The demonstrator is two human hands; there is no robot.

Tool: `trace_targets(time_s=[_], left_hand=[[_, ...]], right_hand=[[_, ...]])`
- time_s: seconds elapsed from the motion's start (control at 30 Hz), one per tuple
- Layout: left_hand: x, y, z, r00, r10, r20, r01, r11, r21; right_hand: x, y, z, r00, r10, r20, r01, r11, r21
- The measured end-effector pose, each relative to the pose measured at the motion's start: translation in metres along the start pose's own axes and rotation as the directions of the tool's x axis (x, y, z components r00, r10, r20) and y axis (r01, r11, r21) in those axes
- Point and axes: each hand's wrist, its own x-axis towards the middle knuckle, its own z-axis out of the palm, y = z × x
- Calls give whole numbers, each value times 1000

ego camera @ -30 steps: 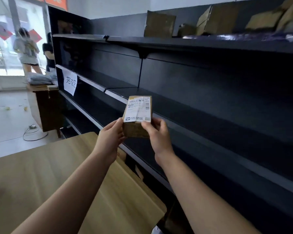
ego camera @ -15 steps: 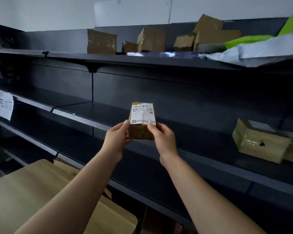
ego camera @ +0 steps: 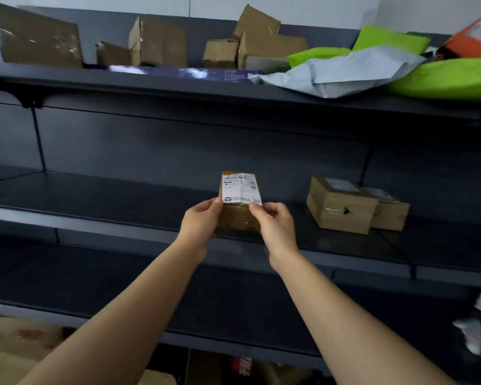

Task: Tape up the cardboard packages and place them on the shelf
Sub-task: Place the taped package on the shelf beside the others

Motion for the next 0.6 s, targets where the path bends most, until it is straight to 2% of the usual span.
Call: trace_targets(time_s=[0.27,0.6], left_hand=[[34,-13,66,987,-66,146,49,991,122],[77,-23,138,980,-100,171,51,962,270]], right_hand=[[45,11,-52,991,37,-125,-47,995,-82],[107,26,-99,984,97,-148,-126,970,-206]])
